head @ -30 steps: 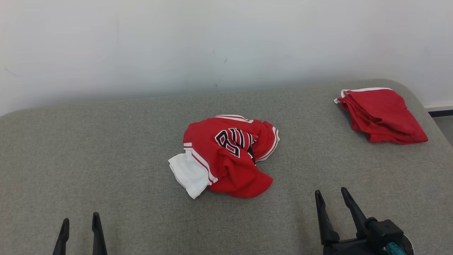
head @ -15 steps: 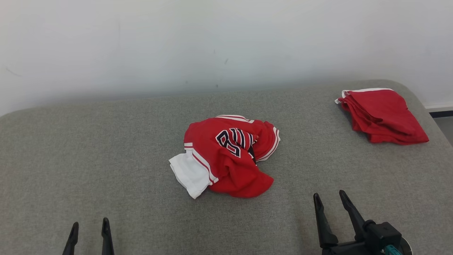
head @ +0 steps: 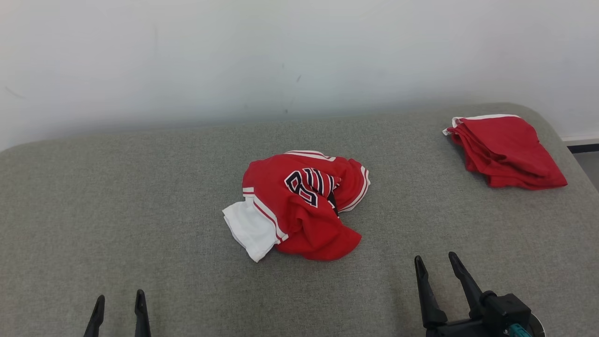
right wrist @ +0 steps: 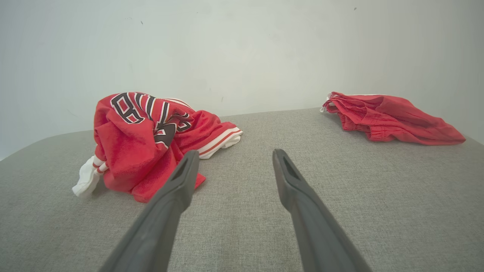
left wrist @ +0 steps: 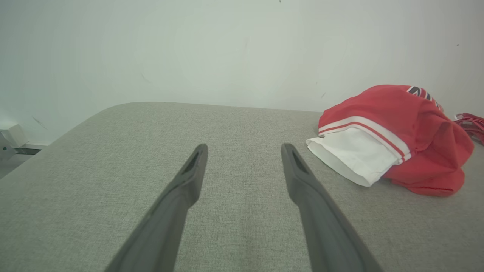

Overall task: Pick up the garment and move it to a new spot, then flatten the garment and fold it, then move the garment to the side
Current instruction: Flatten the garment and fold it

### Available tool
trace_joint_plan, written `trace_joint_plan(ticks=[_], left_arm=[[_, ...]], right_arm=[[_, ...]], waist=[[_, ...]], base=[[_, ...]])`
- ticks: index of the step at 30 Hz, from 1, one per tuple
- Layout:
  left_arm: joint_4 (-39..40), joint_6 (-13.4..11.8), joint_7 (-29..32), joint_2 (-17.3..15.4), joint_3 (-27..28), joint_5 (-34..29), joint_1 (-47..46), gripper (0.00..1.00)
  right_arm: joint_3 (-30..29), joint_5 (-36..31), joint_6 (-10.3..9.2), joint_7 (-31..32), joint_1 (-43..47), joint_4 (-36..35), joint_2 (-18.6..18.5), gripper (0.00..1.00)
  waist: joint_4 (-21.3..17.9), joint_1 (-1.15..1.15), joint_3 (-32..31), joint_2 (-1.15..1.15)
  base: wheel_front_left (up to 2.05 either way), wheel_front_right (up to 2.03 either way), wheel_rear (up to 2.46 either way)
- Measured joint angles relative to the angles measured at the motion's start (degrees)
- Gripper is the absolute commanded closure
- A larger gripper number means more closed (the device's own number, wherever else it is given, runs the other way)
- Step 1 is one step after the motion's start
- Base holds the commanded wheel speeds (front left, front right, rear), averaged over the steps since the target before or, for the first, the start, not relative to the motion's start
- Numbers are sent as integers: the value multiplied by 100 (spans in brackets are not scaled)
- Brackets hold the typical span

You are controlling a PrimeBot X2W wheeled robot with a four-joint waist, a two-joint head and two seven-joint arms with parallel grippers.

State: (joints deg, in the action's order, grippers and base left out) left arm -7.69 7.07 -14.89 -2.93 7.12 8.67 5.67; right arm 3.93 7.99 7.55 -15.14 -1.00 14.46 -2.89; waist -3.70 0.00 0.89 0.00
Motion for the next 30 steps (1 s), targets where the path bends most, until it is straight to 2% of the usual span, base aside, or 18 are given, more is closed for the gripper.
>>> trace_joint_plan(ticks=[30], left_arm=[[-7,-35,0,0,8,55,-1,0]], right_arm=[[-13,0,0,0,4,-3,0,0]], waist=[[-18,0,42,0]], base=[[0,0,0]])
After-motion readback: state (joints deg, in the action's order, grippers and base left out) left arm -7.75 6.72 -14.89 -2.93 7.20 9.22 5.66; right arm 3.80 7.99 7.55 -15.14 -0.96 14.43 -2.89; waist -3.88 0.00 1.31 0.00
